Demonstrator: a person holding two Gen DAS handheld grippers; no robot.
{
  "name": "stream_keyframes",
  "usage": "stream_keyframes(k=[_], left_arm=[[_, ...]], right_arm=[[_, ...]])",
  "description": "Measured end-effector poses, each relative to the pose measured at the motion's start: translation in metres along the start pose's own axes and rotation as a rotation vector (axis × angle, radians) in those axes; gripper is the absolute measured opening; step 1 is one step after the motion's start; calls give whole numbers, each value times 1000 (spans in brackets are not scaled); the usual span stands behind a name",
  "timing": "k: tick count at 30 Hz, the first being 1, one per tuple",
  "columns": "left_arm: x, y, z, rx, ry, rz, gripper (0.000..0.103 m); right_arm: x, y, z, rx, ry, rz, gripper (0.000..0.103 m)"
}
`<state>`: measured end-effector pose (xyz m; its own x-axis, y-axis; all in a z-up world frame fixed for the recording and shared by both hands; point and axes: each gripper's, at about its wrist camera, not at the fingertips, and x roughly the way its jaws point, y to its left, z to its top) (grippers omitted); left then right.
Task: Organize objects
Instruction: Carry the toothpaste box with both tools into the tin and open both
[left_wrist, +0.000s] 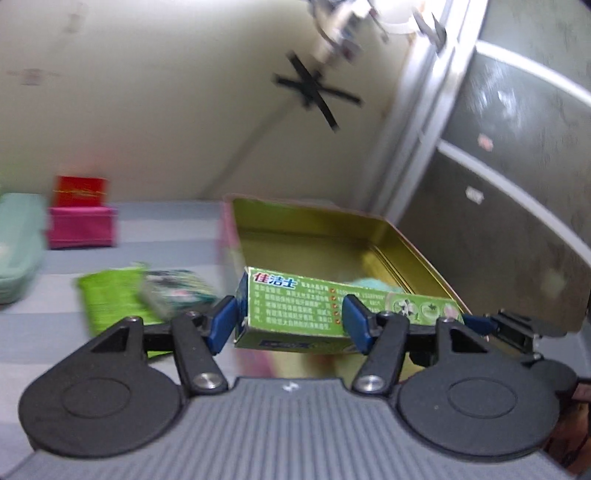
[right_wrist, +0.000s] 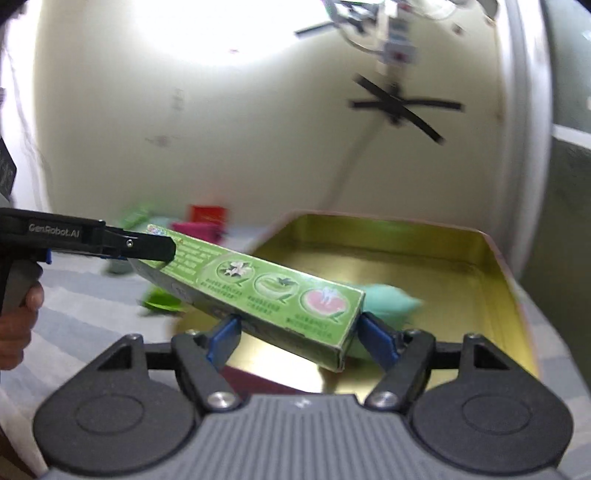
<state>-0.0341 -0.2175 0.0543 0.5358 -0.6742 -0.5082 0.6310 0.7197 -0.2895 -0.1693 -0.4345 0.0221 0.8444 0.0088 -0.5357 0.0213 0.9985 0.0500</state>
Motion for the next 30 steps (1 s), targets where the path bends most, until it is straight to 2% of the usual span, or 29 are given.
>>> stream_keyframes(k=[6, 10, 12, 13, 16, 19, 24, 30], left_arm=[[51, -19, -3, 31, 93, 13, 65], [73, -28, -5, 80, 128, 70, 72], [87, -33, -2, 100, 146, 110, 71], [93, -35, 1, 119, 153, 126, 71], [97, -41, 5, 143, 145, 156, 71], [80, -48, 2, 175, 102, 134, 72], [50, -54, -13, 247, 51, 139, 72], [19, -46, -24, 303, 18, 168, 73]], right_arm=[[29, -49, -8, 40, 138, -29, 72], [52, -56, -6, 21, 176, -58, 72], [64, -55, -4, 13, 189, -82, 72], [71, -54, -2, 4, 184, -109, 72], [76, -52, 3, -18, 112, -204, 84], [63, -51, 5, 39, 57, -160, 83], [29, -36, -7, 85, -31, -112, 83], [14, -30, -8, 107, -51, -82, 83]])
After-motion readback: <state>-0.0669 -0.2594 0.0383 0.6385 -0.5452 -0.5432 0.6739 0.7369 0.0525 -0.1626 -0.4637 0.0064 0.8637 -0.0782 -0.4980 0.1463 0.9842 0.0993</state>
